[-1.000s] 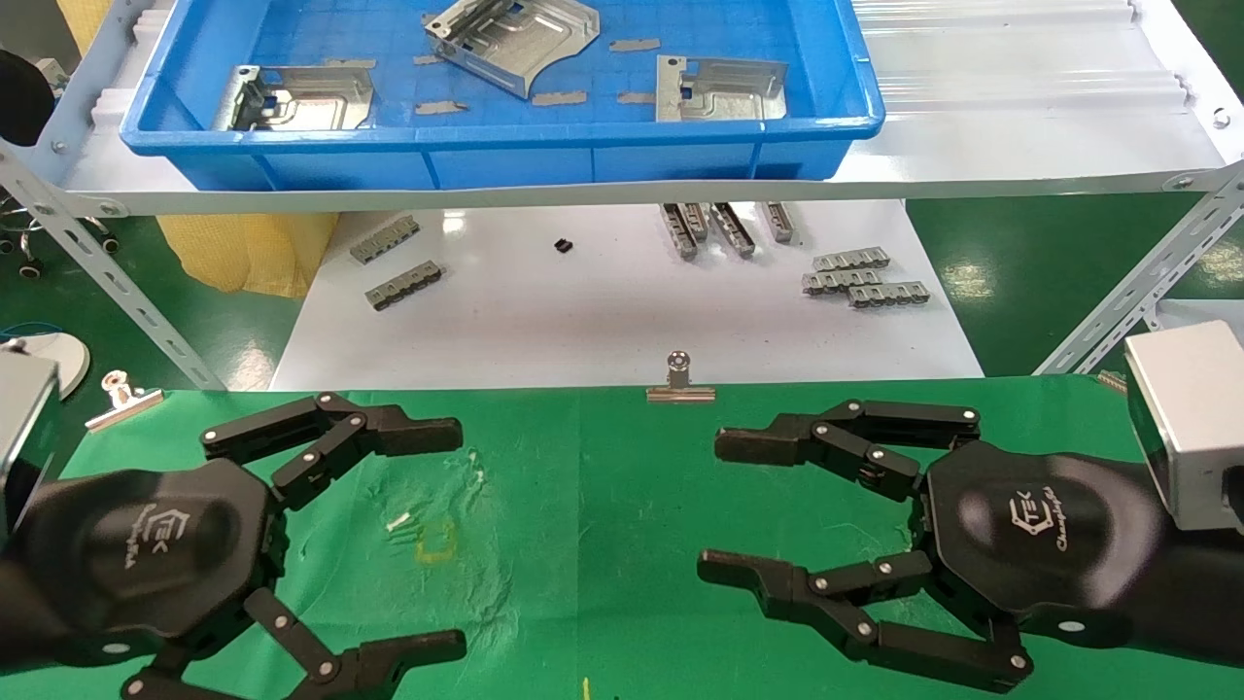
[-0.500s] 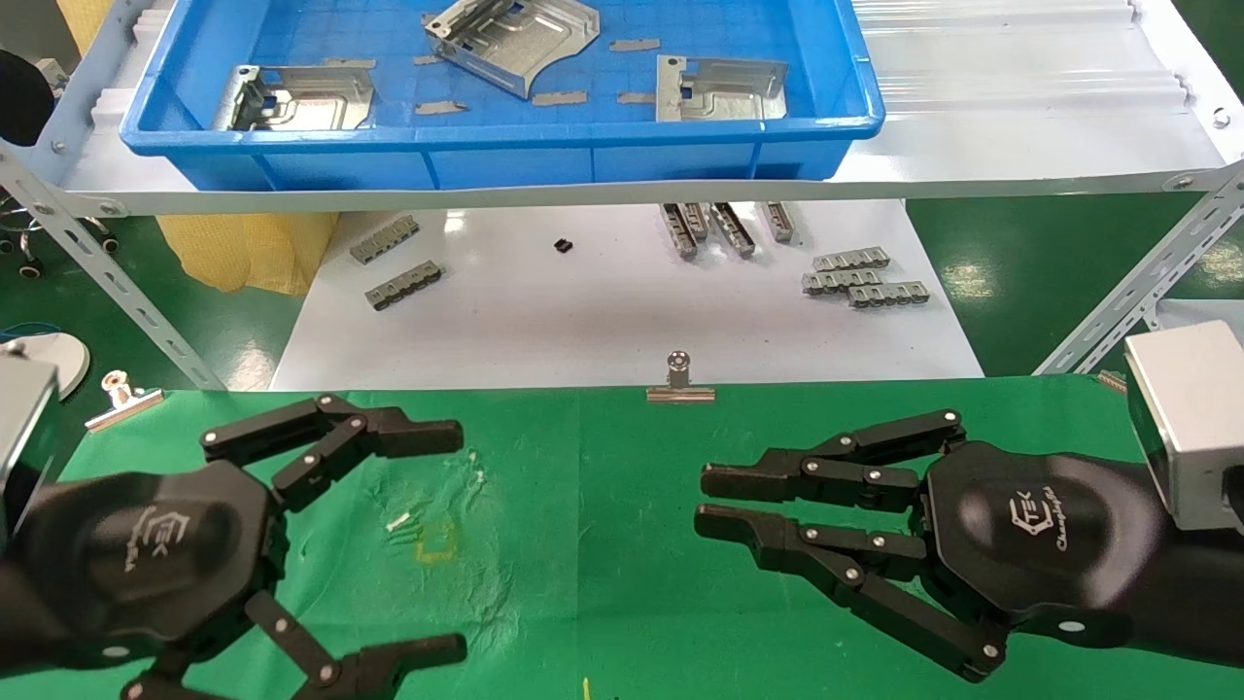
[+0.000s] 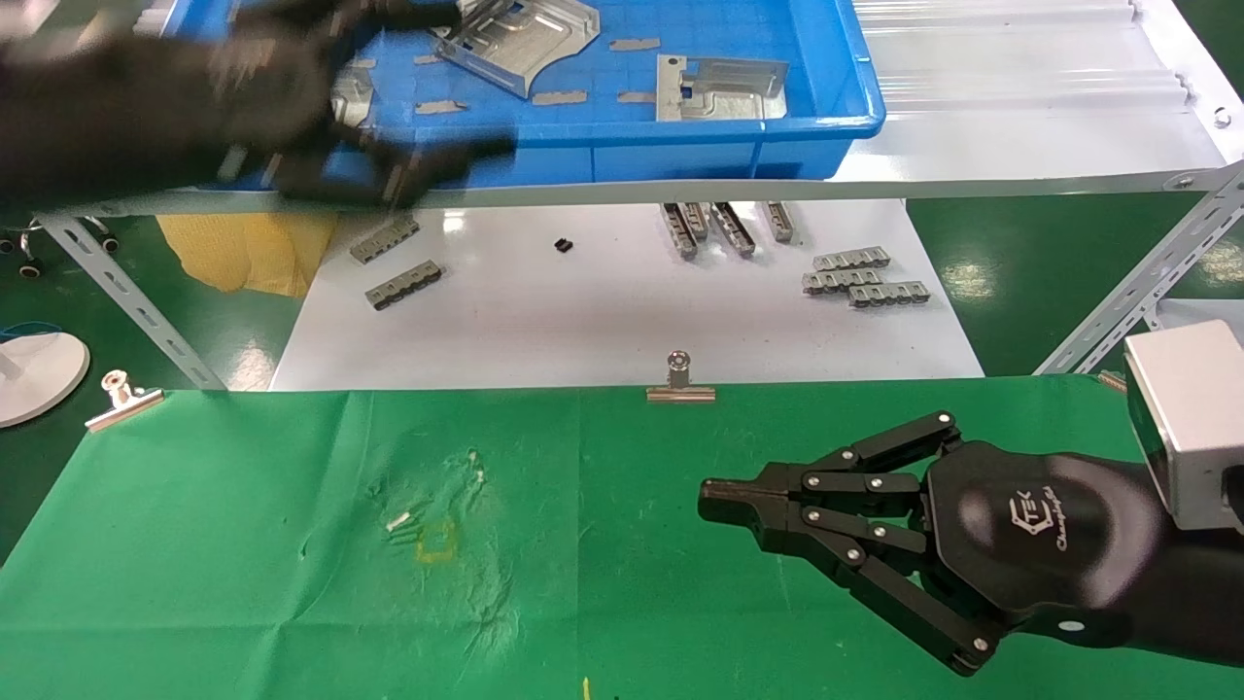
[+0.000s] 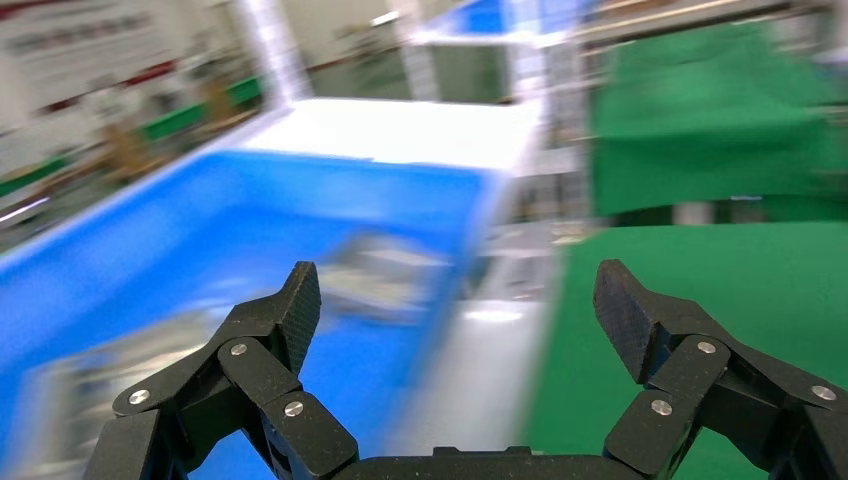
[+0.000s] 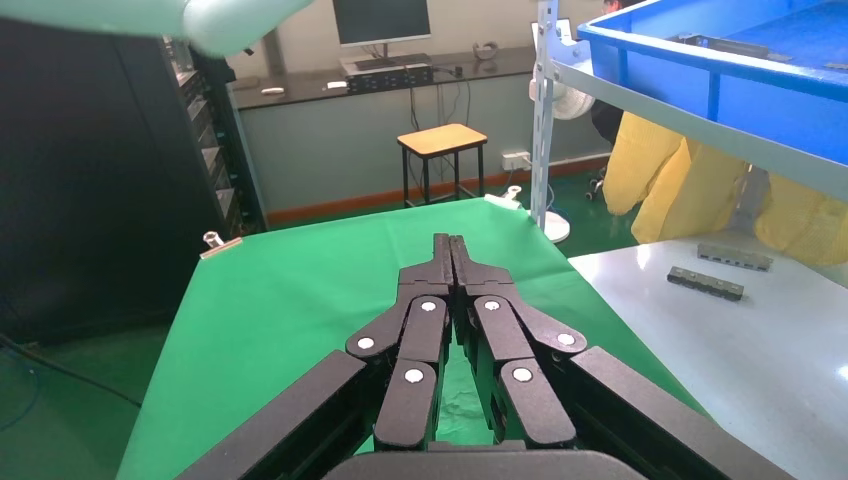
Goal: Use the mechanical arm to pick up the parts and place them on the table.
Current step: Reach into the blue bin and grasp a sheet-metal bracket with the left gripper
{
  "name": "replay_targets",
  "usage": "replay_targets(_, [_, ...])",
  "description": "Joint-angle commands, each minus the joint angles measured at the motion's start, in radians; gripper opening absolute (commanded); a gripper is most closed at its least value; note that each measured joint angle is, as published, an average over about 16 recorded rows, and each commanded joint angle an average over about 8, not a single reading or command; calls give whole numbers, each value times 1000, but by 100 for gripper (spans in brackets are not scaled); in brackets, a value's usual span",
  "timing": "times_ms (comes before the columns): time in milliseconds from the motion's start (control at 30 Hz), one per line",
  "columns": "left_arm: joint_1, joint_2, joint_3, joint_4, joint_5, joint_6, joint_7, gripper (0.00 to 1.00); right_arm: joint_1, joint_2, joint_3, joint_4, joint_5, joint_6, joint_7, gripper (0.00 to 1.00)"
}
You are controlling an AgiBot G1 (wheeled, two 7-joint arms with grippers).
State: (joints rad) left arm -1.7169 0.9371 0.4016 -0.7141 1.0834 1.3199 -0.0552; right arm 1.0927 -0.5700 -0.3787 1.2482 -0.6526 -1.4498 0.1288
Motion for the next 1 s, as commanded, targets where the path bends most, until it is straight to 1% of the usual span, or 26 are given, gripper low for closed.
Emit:
replay_targets(33, [-96,63,28,121,72,-52,28,100,0,0,0,0,0,0,0,0])
replay_targets(200, [-237,204,77,366,188,-236,75,100,0,0,0,0,0,0,0,0])
replay_targets(367, [-308,307,104,542,240,-364,90,100,0,0,0,0,0,0,0,0])
replay_targets(400, [-316,325,107,570,245,-386,89,96,0,0,0,0,0,0,0,0])
replay_targets(500, [-330,368,113,634,256,-447,78,60,0,0,0,0,0,0,0,0])
replay_targets(633, [-337,399,115,679,259,-504,53,10,0,0,0,0,0,0,0,0])
replay_targets(667, [-338,403,115,685,258,-513,46,1,0,0,0,0,0,0,0,0])
replay_targets(1000, [-333,414,121,693,264,-591,-22,0,0,0,0,0,0,0,0,0])
